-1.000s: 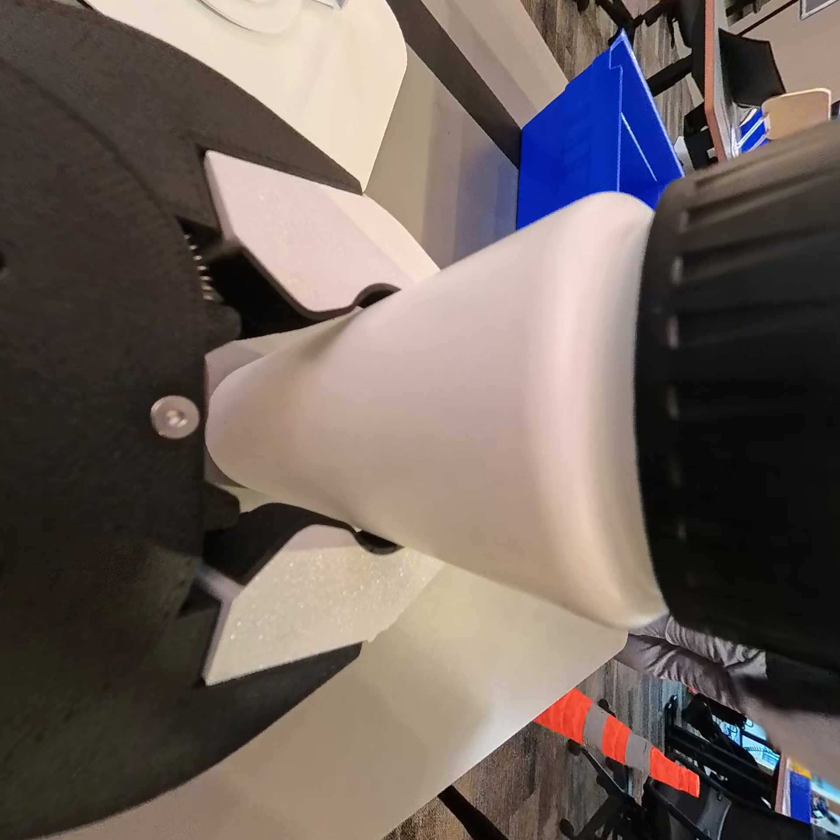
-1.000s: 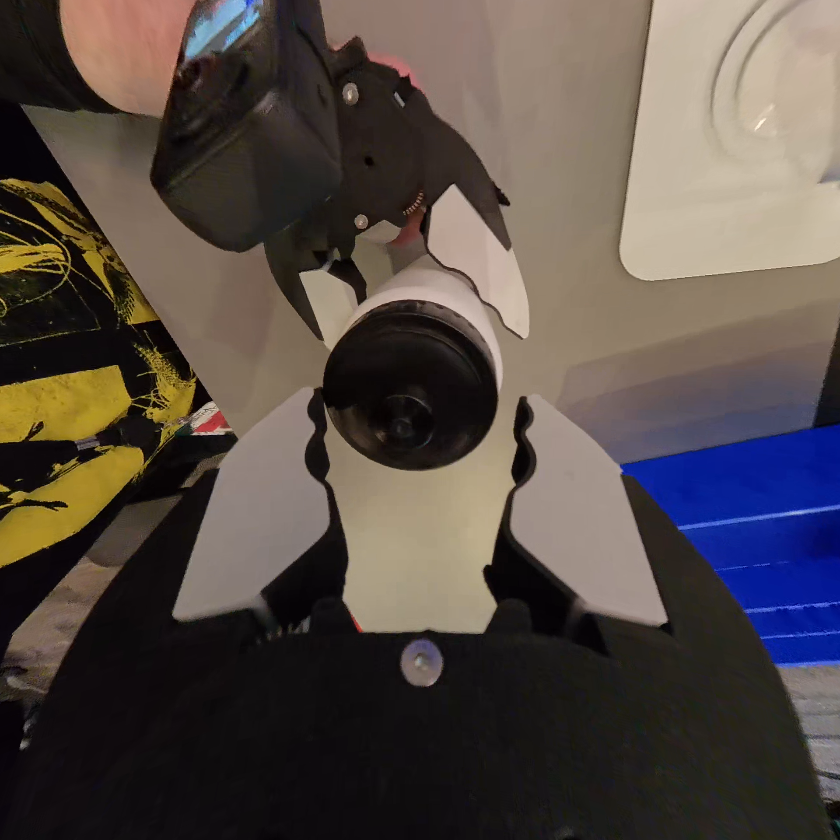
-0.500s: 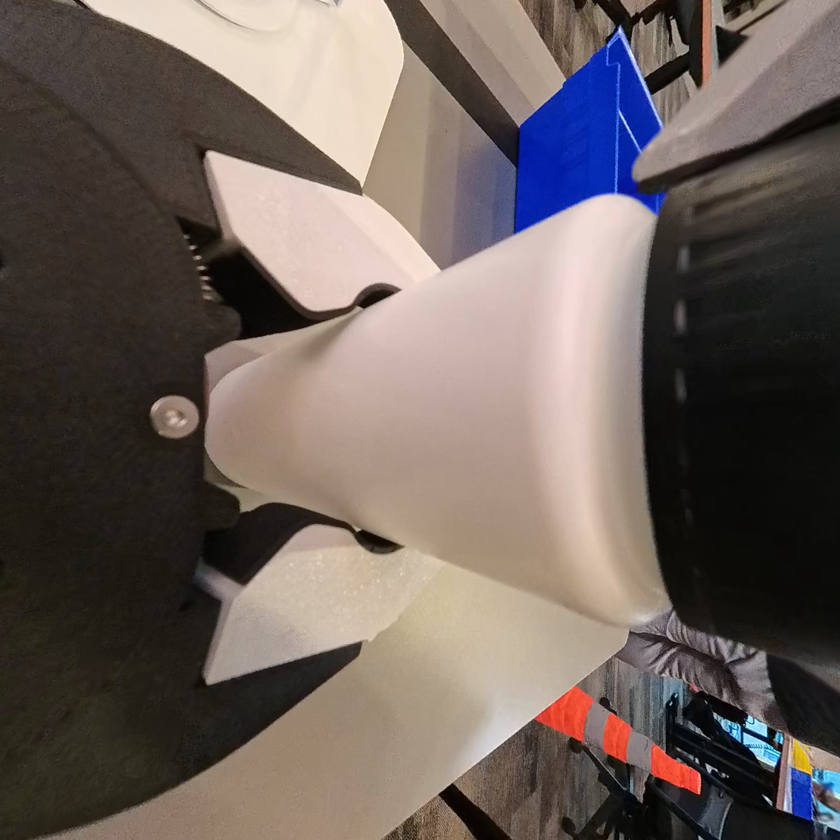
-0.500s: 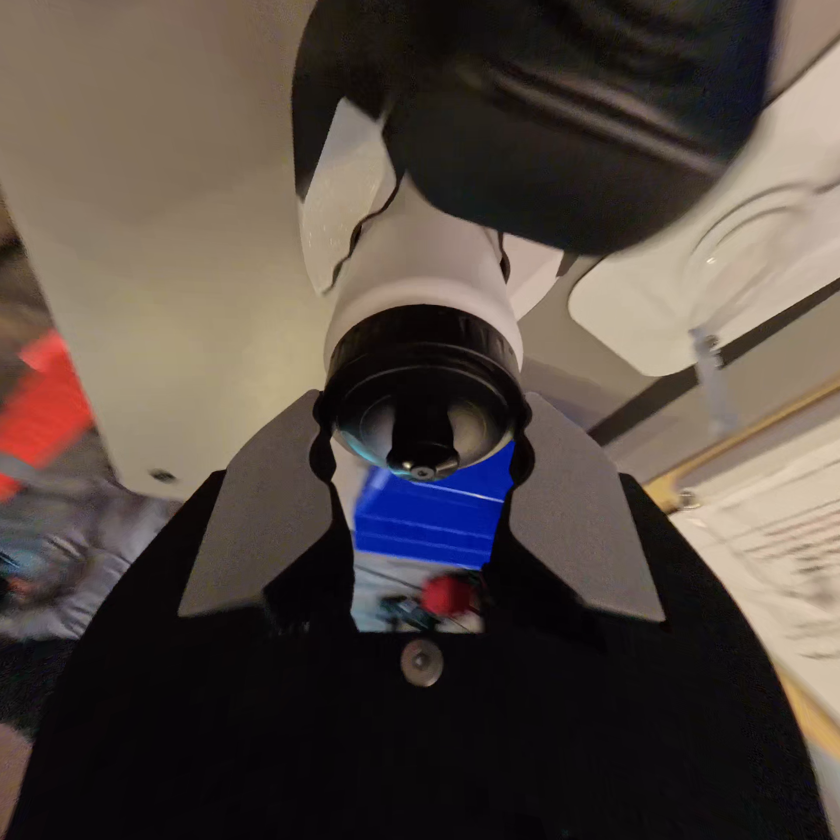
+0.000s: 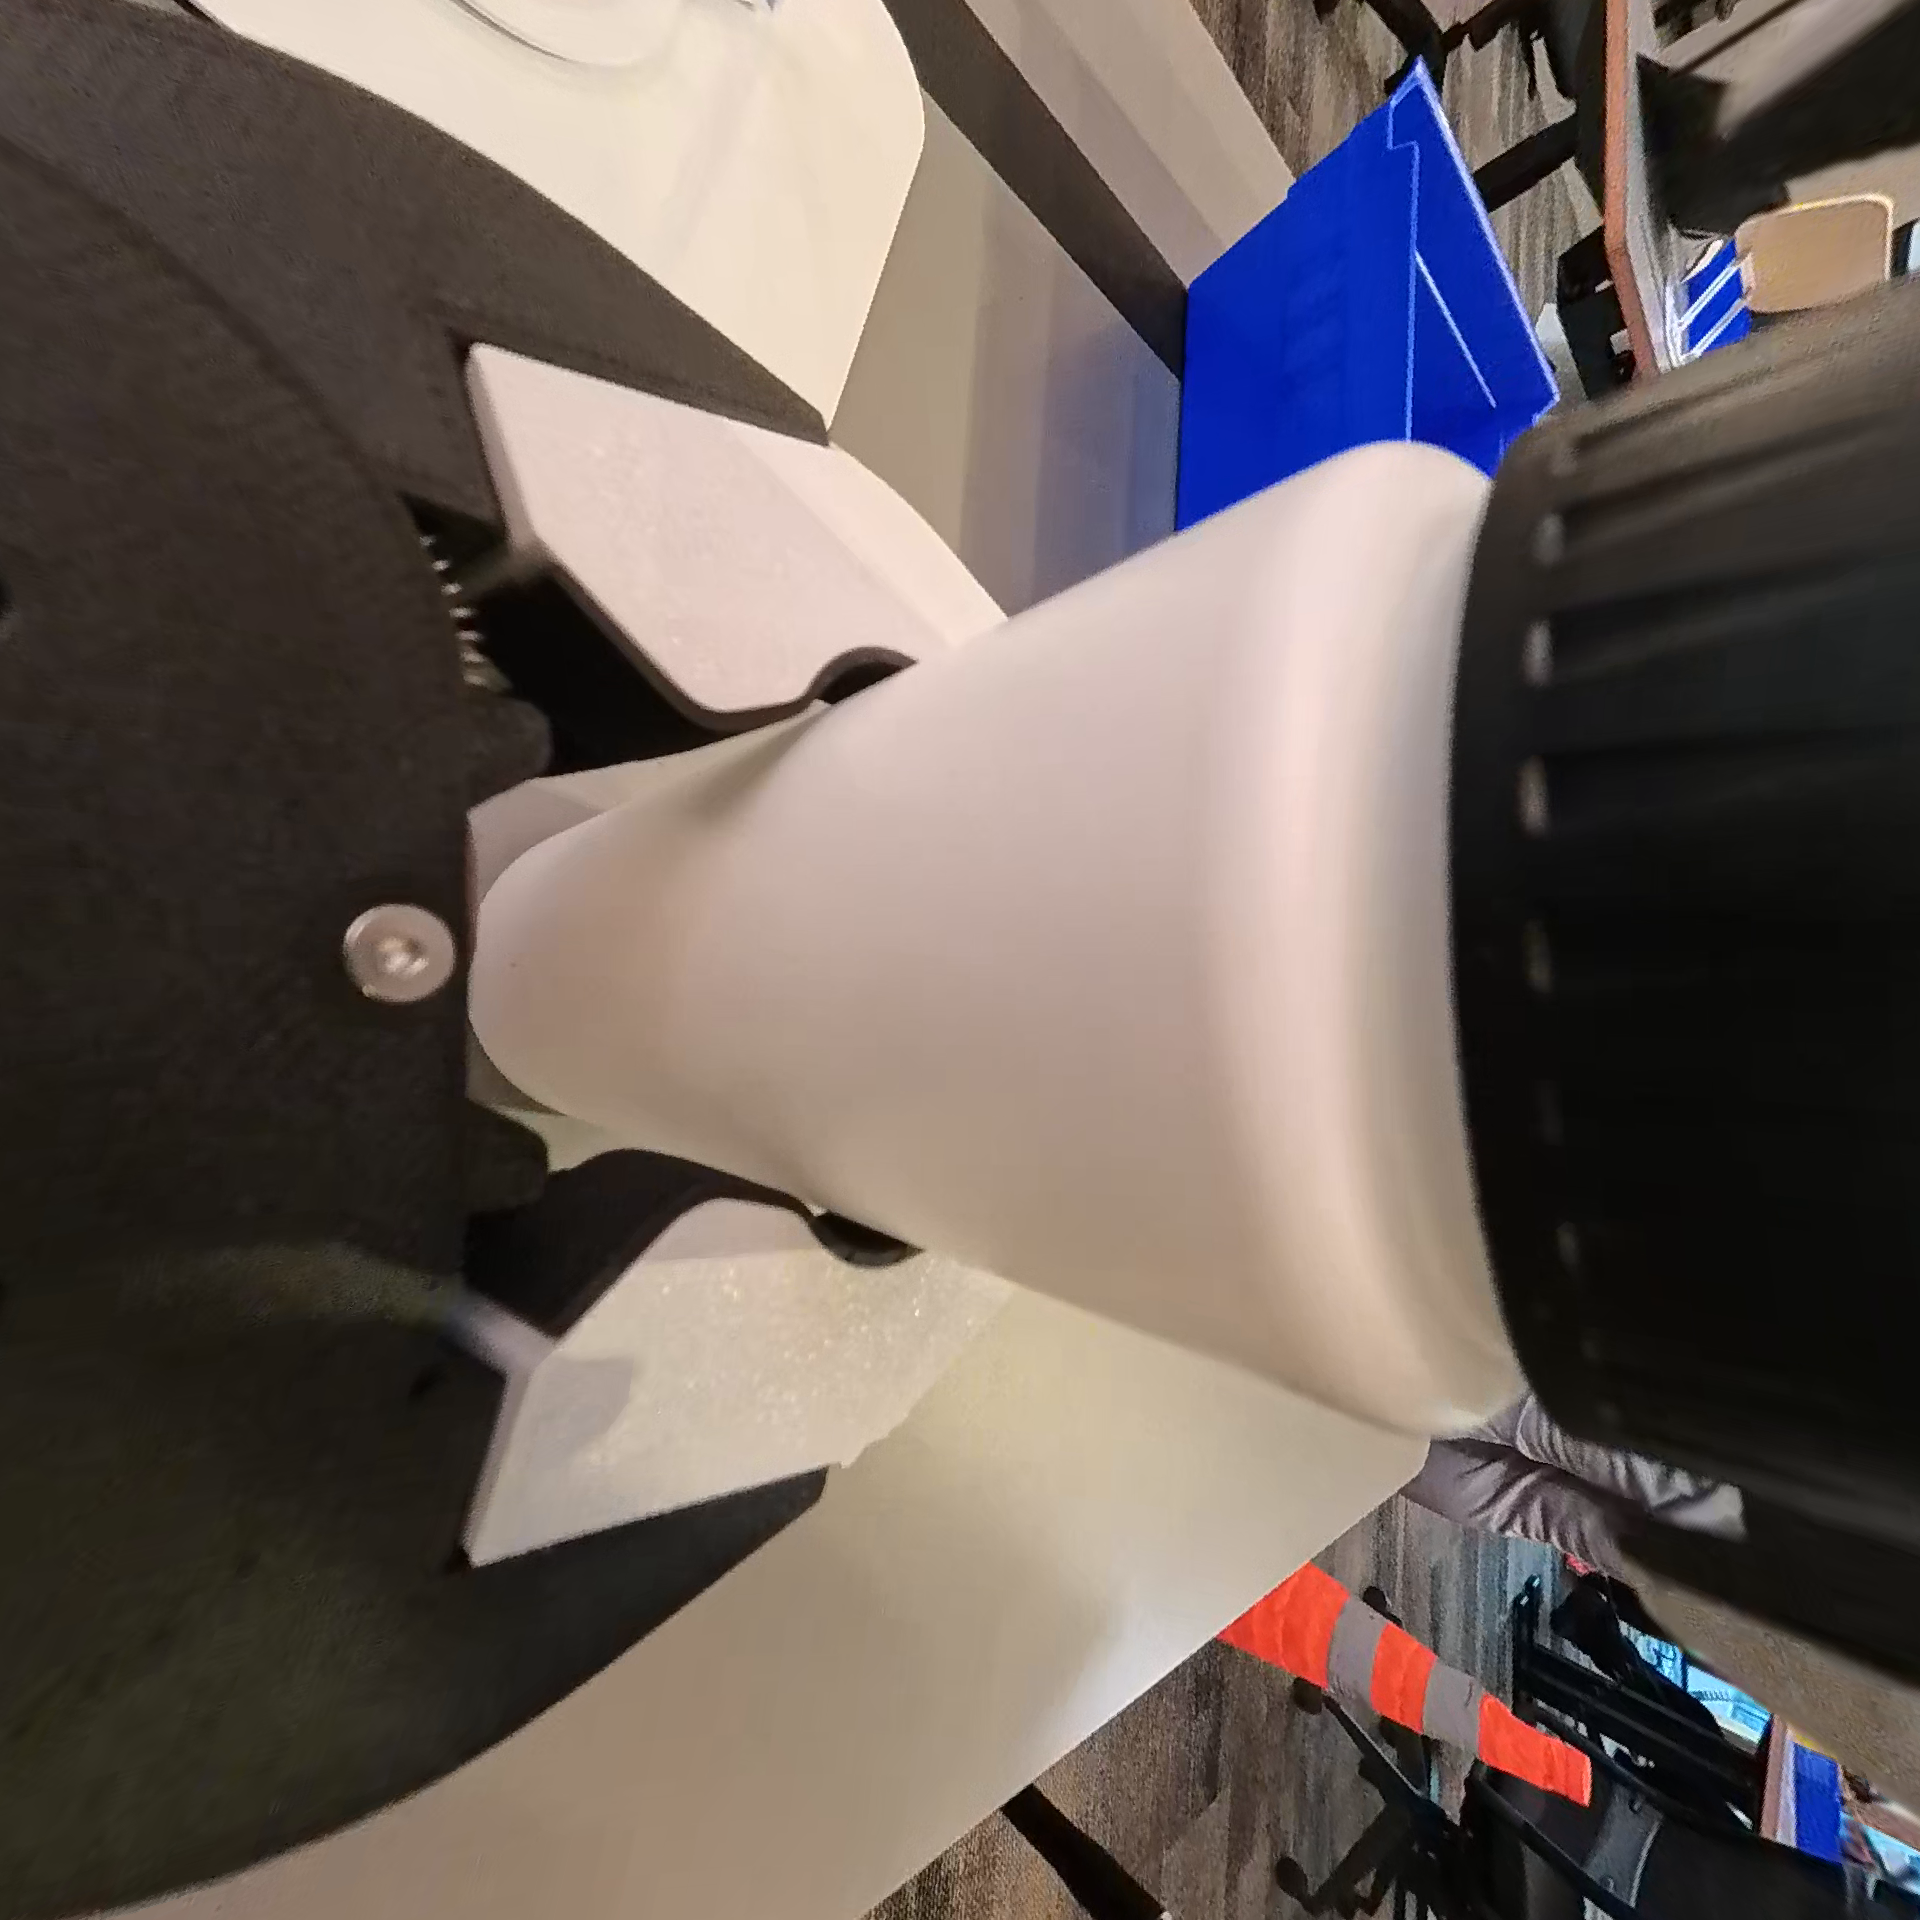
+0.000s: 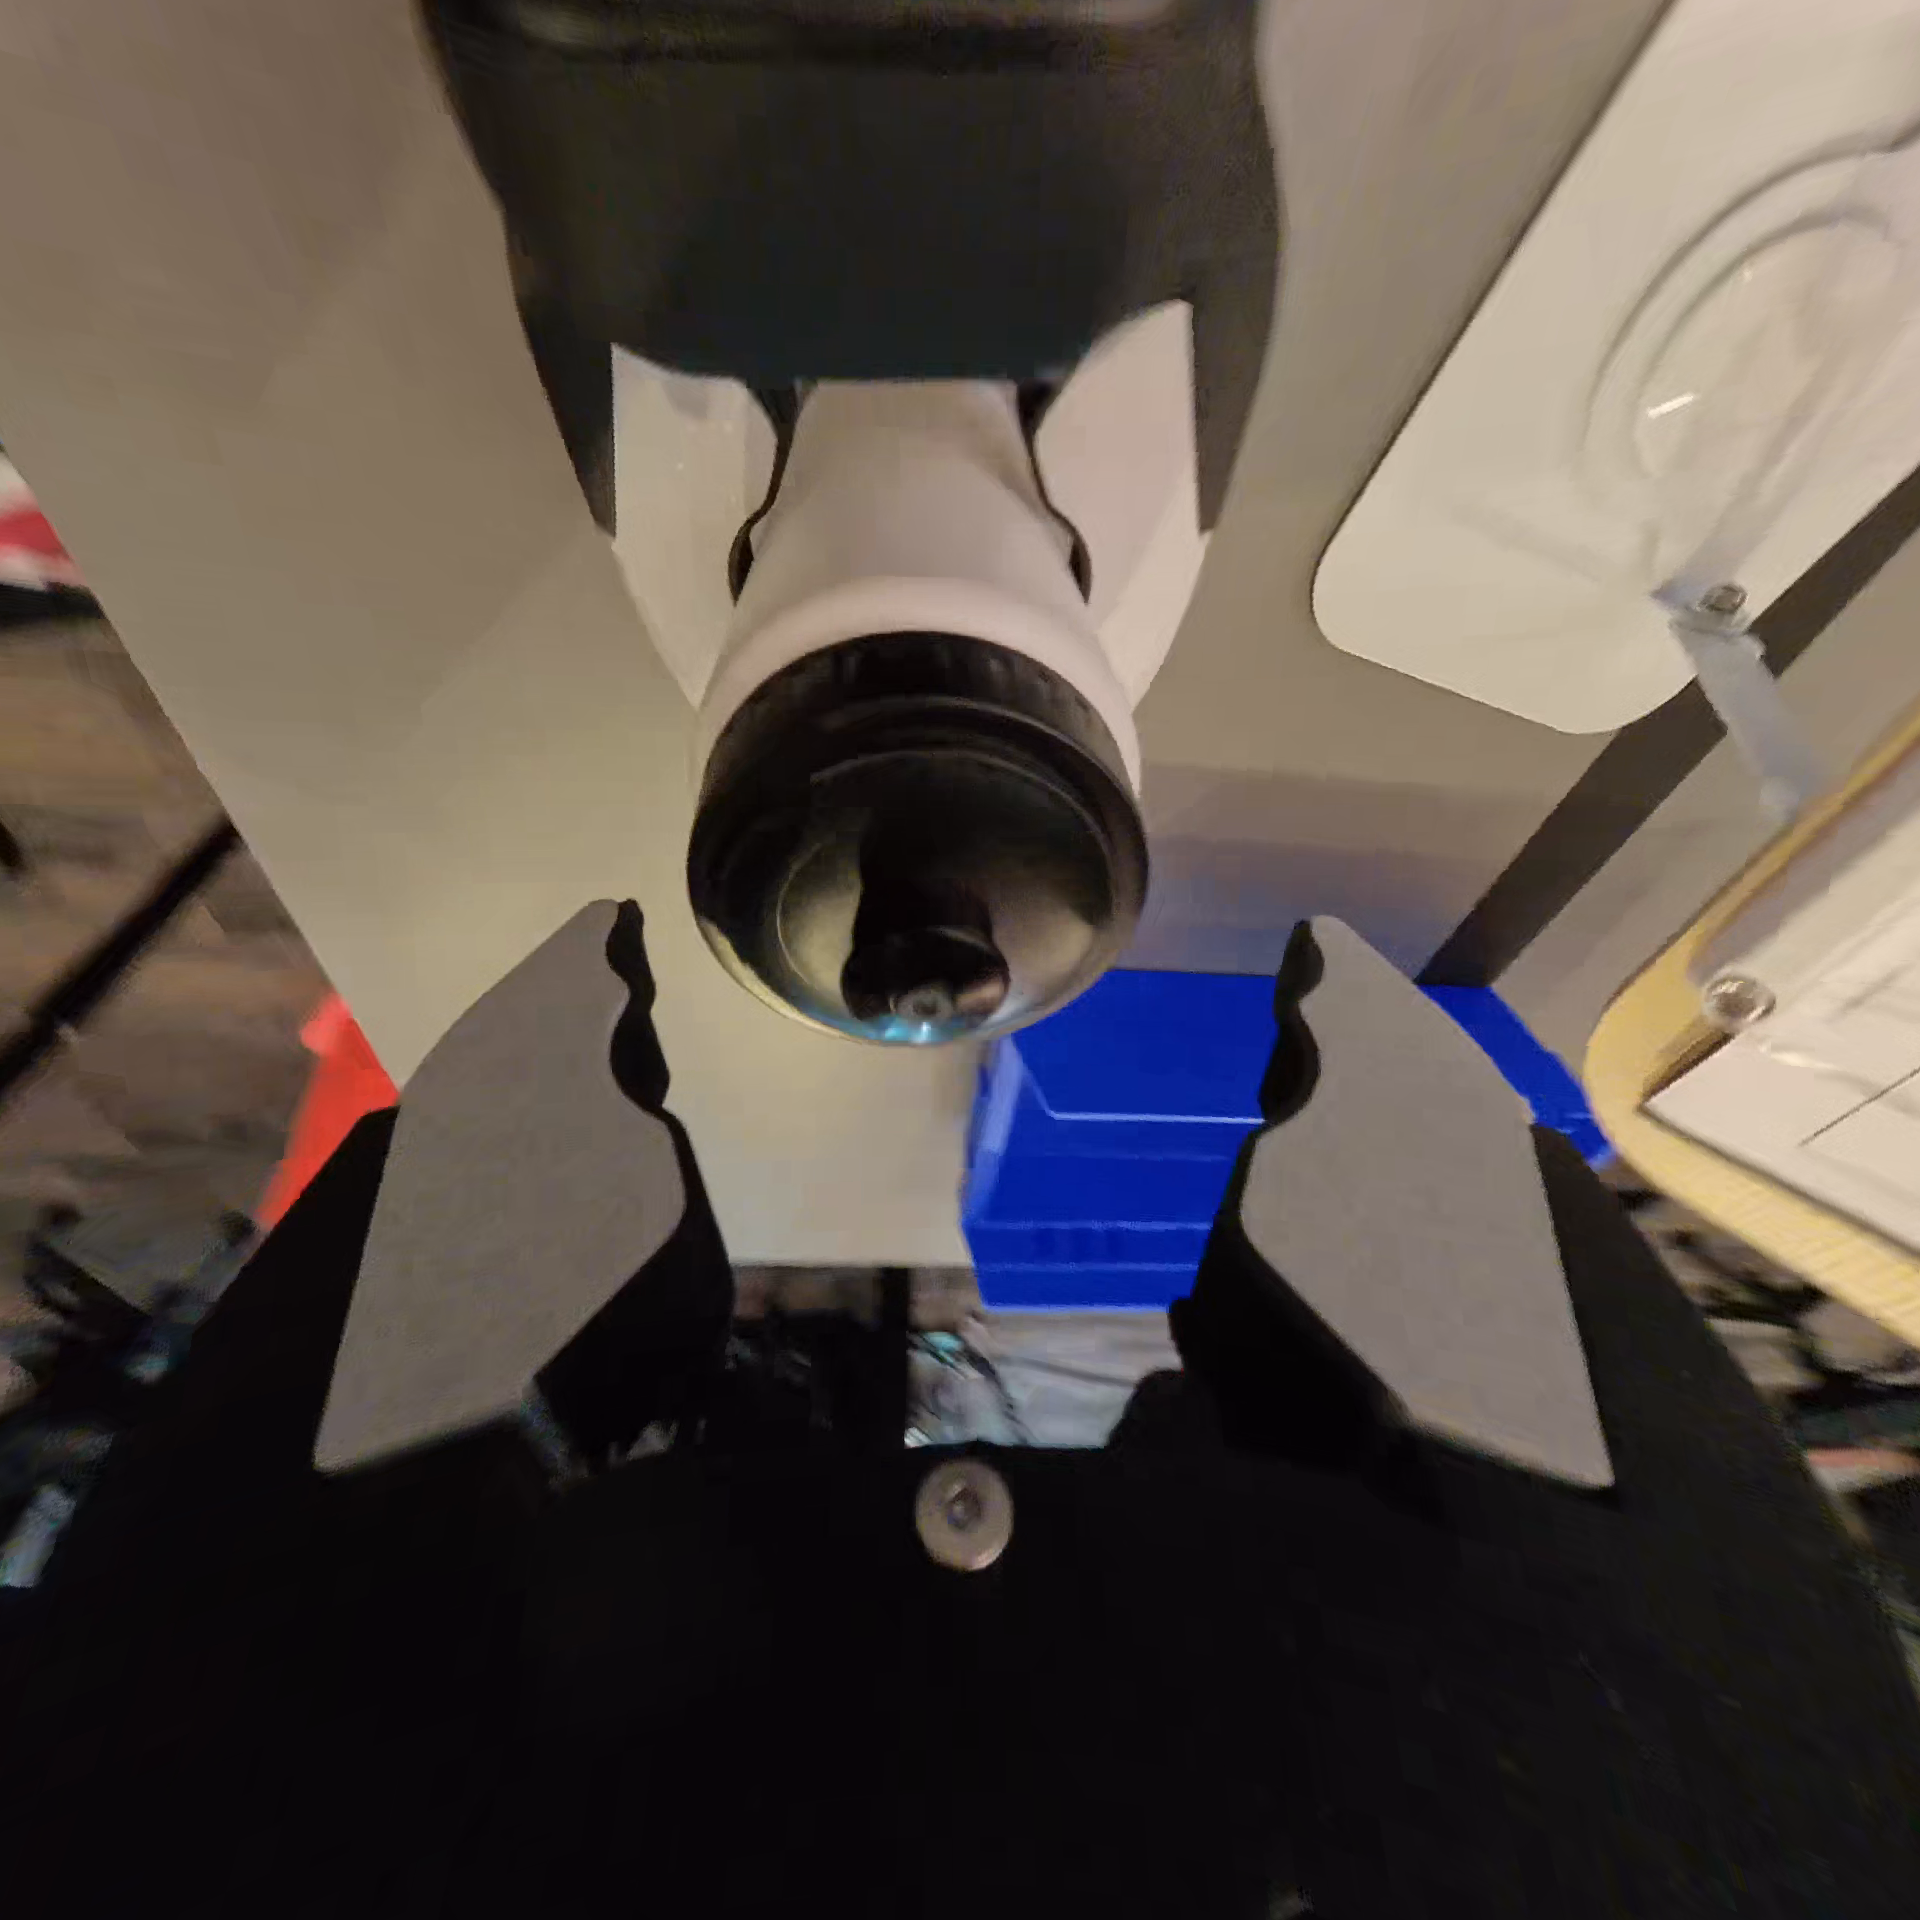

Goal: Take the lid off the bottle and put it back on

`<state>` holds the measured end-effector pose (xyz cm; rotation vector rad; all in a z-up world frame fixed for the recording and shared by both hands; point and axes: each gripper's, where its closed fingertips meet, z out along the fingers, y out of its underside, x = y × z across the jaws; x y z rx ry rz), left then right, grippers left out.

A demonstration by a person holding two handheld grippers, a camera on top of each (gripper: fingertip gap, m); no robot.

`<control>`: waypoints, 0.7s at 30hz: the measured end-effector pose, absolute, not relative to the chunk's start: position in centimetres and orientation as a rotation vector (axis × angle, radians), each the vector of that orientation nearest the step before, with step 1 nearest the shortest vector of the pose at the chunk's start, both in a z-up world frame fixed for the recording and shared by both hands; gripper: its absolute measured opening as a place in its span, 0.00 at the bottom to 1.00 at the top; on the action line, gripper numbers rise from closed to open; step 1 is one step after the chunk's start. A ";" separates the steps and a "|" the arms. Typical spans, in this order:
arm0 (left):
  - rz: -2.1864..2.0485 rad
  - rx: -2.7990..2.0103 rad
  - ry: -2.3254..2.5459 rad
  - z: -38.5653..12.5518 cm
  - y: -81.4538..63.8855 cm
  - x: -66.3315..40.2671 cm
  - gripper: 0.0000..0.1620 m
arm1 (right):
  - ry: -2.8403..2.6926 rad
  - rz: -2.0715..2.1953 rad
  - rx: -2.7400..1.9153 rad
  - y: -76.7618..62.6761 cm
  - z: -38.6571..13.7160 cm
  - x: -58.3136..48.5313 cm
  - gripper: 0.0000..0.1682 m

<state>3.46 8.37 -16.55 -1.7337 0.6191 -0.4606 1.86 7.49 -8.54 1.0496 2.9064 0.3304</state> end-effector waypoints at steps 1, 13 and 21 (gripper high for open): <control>-0.461 -1.734 0.619 -16.5 8.4 3.5 0.60 | 2.879 0.249 1.161 7.3 -8.3 1.9 0.68; -0.460 -1.735 0.615 -16.6 8.4 3.4 0.60 | 2.583 -0.213 1.619 5.3 -8.7 1.5 0.45; -0.460 -1.734 0.621 -16.6 8.4 3.5 0.60 | 2.804 0.085 1.130 5.8 -8.5 1.8 0.45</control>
